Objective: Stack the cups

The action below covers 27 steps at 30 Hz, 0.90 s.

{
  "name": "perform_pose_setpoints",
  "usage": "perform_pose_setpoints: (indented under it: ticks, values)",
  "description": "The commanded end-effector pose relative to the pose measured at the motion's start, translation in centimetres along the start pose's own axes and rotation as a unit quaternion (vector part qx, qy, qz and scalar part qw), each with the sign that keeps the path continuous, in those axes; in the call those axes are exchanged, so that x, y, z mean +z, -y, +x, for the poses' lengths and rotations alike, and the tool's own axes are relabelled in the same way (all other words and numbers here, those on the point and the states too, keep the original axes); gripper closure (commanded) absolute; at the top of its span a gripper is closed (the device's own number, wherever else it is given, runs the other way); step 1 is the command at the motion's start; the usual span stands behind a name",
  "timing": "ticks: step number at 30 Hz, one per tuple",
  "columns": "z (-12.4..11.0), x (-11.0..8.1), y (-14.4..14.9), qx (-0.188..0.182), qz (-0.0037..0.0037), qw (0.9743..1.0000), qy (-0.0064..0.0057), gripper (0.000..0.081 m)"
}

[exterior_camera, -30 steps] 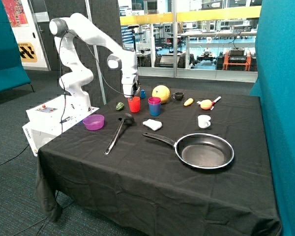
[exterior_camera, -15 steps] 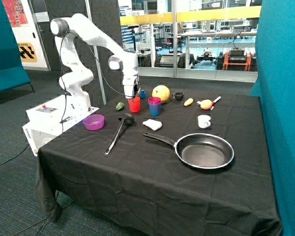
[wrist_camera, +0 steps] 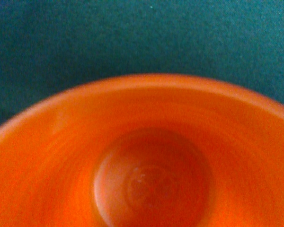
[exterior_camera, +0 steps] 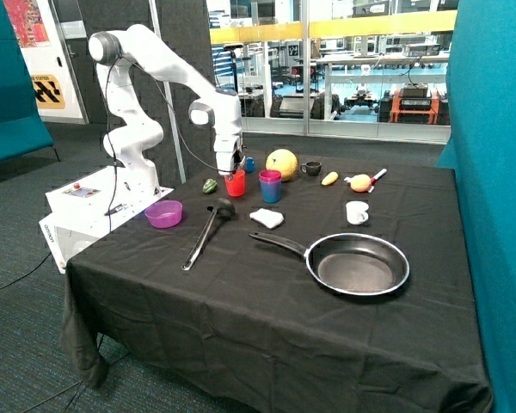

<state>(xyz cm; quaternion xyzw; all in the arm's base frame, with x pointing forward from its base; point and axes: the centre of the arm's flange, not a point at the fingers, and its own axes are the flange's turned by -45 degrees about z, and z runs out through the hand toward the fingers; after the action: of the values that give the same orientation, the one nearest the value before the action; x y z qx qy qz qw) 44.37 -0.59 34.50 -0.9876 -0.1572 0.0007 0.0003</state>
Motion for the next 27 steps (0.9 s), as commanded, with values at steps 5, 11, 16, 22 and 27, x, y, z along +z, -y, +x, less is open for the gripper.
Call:
perform_pose_setpoints:
  ticks: [5, 11, 16, 22, 27]
  values:
    - [-0.12, 1.0, -0.33, 0.008, -0.0004, 1.0, -0.0007, 0.0431]
    - [0.29, 1.03, -0.32, 0.011, -0.0004, 0.9999, -0.0007, 0.0527]
    - [0.52, 1.03, -0.33, 0.015, -0.0004, 0.9999, -0.0007, 0.0751]
    - [0.6, 1.08, -0.37, 0.019, -0.00039, 0.9998, -0.0007, 0.0807]
    - [0.68, 1.1, -0.37, 0.018, -0.00039, 0.9998, -0.0007, 0.0808]
